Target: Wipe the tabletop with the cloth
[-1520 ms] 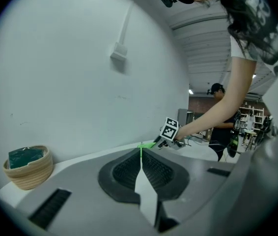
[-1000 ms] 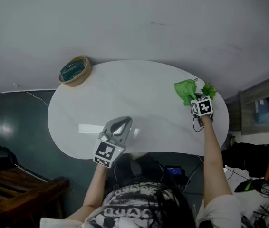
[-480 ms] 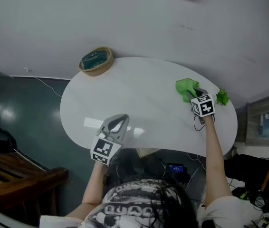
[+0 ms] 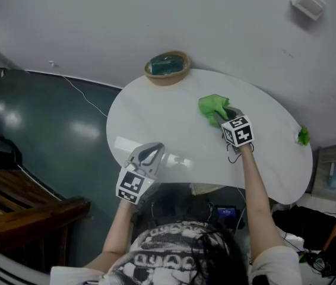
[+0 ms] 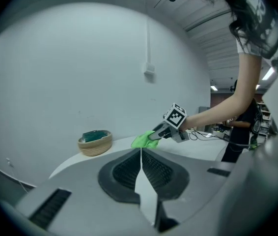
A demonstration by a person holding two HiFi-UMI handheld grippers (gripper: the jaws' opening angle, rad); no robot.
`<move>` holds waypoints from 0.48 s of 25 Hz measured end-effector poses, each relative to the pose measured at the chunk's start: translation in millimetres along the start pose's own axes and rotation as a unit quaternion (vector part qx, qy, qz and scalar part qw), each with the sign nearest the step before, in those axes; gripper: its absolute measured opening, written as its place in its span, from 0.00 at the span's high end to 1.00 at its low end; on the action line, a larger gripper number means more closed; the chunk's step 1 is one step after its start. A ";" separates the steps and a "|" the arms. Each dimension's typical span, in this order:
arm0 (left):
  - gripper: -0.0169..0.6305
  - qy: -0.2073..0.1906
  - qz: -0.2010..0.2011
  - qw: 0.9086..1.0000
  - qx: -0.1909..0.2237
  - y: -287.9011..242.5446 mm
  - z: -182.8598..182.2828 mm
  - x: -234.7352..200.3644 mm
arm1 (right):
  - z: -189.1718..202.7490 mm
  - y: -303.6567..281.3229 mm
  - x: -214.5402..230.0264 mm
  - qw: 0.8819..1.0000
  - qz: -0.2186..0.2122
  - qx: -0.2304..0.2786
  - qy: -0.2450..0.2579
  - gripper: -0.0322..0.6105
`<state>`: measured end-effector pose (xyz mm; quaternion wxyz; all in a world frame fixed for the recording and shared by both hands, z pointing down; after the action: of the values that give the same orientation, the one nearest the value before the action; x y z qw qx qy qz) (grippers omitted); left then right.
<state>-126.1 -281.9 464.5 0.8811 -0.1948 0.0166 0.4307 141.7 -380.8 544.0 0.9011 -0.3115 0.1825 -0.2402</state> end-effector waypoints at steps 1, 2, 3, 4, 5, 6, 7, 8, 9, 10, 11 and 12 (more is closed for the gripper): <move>0.96 0.002 -0.005 1.000 0.001 10.5 1.2 -11.7 | -16.0 -12.9 -15.8 1.000 -0.010 0.006 0.005 0.80; 0.96 0.004 -0.011 1.000 0.002 20.8 2.6 -23.5 | -31.9 -25.4 -31.3 1.000 -0.019 0.011 0.011 0.80; 0.96 0.007 -0.018 1.000 0.003 31.0 4.4 -35.3 | -47.4 -37.6 -46.6 0.999 -0.028 0.017 0.016 0.80; 0.96 0.010 -0.026 1.000 0.004 41.0 6.7 -46.8 | -62.8 -49.8 -61.9 0.999 -0.038 0.023 0.021 0.80; 0.96 0.014 -0.036 0.999 0.004 50.7 9.4 -57.8 | -77.6 -62.1 -77.3 0.998 -0.050 0.029 0.026 0.80; 0.96 0.019 -0.047 0.999 0.004 59.8 12.7 -68.2 | -92.0 -74.5 -92.8 0.997 -0.063 0.035 0.031 0.80; 0.96 0.024 -0.058 0.998 0.003 67.9 16.1 -78.1 | -105.7 -86.9 -107.9 0.996 -0.076 0.040 0.035 0.80; 0.96 0.030 -0.068 0.997 0.002 74.8 19.2 -87.3 | -118.6 -98.8 -122.3 0.994 -0.088 0.045 0.040 0.80; 0.96 0.035 -0.076 0.996 0.002 80.5 21.8 -95.6 | -130.7 -109.9 -136.1 0.993 -0.101 0.050 0.044 0.80; 0.96 0.040 -0.083 0.996 0.002 85.9 24.1 -102.7 | -141.7 -119.9 -149.9 0.991 -0.113 0.054 0.049 0.80; 0.96 0.044 -0.089 0.995 0.003 91.5 26.2 -108.6 | -151.8 -128.6 -164.2 0.989 -0.124 0.058 0.053 0.80; 0.96 0.048 -0.094 0.994 0.003 97.4 28.6 -113.2 | -161.1 -136.2 -179.1 0.987 -0.136 0.062 0.057 0.80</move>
<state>-275.7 -303.0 481.1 0.9165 -0.2132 0.0420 0.3358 -125.4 -453.3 545.4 0.8657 -0.2632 0.1739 -0.3886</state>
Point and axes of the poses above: the fingertips, and each gripper's own axes: y backward along the fingers, x to its right, z out of its underside, the point moved 4 cm from there along y, backward along the fingers, and after that the axes turned 12 degrees about y, right-handed, at the moved point
